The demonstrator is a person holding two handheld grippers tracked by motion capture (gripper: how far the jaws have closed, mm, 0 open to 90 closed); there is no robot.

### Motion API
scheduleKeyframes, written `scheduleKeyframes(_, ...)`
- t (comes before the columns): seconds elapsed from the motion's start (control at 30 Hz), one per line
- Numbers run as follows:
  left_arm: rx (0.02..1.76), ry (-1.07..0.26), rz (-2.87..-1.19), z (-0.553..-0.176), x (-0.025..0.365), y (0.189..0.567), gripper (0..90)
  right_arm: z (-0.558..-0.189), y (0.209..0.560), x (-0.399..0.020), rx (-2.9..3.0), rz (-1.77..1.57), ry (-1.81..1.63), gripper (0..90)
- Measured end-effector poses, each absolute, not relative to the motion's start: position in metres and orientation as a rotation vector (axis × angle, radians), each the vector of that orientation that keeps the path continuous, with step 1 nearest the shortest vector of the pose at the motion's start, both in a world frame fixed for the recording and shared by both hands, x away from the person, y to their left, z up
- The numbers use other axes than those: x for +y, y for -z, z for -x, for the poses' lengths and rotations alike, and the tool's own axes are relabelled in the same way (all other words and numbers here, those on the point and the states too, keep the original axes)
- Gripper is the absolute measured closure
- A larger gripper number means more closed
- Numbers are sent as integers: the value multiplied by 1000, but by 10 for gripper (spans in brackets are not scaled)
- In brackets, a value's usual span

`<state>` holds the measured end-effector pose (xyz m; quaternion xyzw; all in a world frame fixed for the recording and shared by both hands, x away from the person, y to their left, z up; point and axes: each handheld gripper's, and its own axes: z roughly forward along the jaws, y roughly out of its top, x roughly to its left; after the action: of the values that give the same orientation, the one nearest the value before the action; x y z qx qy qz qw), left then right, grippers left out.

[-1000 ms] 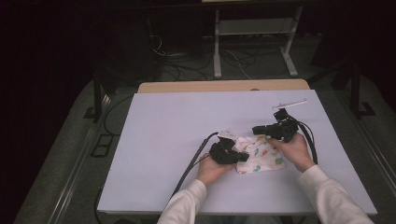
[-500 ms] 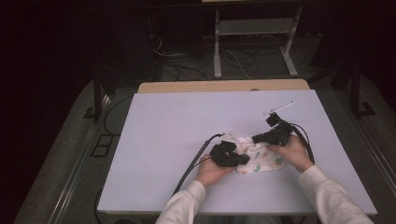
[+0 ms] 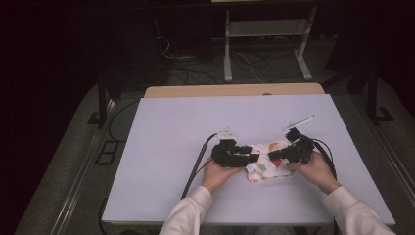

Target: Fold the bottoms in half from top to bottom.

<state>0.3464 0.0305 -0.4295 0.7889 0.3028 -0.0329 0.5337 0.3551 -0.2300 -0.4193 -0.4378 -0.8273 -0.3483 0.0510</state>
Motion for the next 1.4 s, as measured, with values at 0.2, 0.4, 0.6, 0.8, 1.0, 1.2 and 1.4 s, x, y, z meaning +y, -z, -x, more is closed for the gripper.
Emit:
scheduleKeyframes(0.2,841,93,-1854,-357,30,434,392,-340,423,-233,-2520,1318,1061,884)
scheduleKeyframes(0.4,923,88,-1832,-366,26,437,338,-330,431,-237,-2518,1322,1058,862)
scheduleKeyframes(0.6,952,26,-1854,-372,22,437,270,-323,440,-237,-2533,1336,1059,862)
scheduleKeyframes(0.8,948,31,-1868,-379,19,437,166,-319,438,-238,-2568,1307,1099,735)
scheduleKeyframes(1.0,925,21,-1916,-384,18,436,75,-319,430,-244,-2552,1275,1194,461)
scheduleKeyframes(1.2,902,54,-1931,-390,18,432,0,-327,420,-251,-2574,1218,1282,234)
scheduleKeyframes(1.4,887,57,-1950,-395,20,427,0,-338,412,-261,-2567,1178,1342,121)
